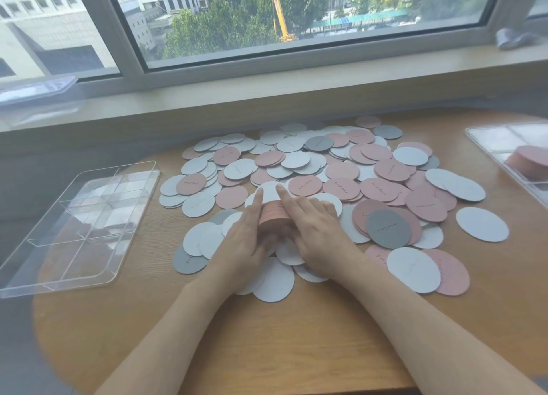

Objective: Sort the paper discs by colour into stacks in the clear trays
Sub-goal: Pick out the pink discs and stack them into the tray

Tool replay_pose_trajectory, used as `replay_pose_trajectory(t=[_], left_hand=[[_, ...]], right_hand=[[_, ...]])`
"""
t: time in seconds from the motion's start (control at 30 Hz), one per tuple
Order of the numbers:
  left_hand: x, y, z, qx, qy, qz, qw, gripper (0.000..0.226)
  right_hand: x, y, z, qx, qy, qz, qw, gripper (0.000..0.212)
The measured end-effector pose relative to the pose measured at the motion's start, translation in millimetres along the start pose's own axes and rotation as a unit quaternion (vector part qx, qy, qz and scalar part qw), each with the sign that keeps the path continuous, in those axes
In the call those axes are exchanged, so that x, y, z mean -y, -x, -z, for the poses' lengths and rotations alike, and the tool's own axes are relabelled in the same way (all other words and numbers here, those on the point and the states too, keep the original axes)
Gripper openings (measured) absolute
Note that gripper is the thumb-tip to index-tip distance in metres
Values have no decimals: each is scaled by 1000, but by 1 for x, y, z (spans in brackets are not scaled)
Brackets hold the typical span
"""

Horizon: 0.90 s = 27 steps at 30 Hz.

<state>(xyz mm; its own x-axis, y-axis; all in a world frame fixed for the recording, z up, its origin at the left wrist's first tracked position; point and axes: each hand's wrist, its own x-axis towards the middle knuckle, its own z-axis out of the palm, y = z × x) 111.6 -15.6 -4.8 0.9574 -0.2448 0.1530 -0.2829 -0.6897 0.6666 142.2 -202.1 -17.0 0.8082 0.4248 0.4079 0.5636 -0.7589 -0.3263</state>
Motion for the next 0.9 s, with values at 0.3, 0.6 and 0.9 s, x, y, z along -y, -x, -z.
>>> replay_pose_trajectory(t=[0.3, 0.6, 0.9], left_hand=[[3, 3, 2, -57, 14, -18, 998, 60], [0, 8, 6, -27, 68, -25, 997, 54], [-4, 9, 7, -12, 91, -17, 996, 54]], right_hand=[[-13, -7, 33, -11, -106, -36, 994, 62], [-71, -5, 52, -16, 56, -243, 968, 48], [-68, -8, 50, 1, 96, -266, 959, 41]])
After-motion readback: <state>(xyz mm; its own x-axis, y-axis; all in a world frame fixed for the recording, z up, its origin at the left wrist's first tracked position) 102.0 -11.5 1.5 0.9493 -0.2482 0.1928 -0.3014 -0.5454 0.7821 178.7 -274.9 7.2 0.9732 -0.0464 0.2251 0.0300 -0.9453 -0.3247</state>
